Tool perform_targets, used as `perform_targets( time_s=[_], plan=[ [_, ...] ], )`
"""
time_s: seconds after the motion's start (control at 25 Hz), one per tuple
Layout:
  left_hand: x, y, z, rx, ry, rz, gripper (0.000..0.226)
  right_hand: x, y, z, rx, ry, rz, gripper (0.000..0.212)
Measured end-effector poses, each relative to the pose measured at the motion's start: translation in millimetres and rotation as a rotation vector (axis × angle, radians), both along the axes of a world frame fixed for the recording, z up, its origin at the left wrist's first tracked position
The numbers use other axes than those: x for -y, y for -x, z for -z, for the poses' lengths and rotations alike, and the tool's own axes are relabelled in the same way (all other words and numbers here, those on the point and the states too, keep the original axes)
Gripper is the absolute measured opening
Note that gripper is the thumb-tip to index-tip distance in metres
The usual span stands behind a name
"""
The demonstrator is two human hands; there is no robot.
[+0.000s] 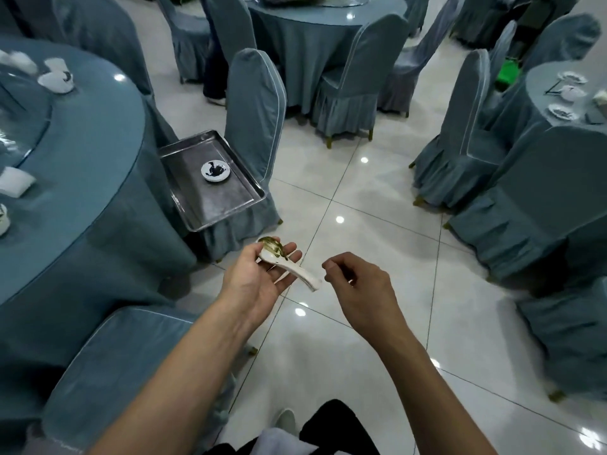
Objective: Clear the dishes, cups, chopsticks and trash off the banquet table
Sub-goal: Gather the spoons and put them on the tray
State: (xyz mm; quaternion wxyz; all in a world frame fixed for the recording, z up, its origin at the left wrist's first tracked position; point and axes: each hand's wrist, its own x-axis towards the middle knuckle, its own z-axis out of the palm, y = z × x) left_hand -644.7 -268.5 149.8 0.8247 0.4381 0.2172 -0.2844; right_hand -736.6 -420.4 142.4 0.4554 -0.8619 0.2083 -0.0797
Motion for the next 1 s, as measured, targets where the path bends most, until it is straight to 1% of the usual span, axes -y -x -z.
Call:
perform_targets(
  time_s=[0.24, 0.44, 0.56, 0.72, 0.84, 1.0],
  plan=[
    [10.1, -48.2, 4.5, -0.007, -0.027, -0.127, 0.027, 15.4, -69.6, 7.3, 0.000, -0.127, -0.206, 0.015],
    [31.5, -97.4, 8.8, -0.046, -0.044, -0.248, 0.025, 38.9, -134.9, 13.4, -0.056, -0.251, -0.404, 0.007],
    [47.2, -125.9, 9.4, -0.063, -0.049, -0.324, 0.025, 57.6, -174.8, 12.1, -0.065, -0.296, -0.486, 0.008],
    [72.5, -161.1, 11.0, -0.080, -0.031, -0.402, 0.027, 83.4, -225.0, 15.5, -0.098, -0.350, -0.568, 0.008],
    [82.7, -180.1, 13.1, -0.080, -0.033, -0.453, 0.026, 97.8, -260.2, 18.6, -0.098, -0.431, -0.584, 0.012],
    [79.3, -200.9, 22.2, -0.109, -0.127, -0.571, 0.020, 103.0, -302.4, 28.0, -0.102, -0.515, -0.584, 0.021]
  ],
)
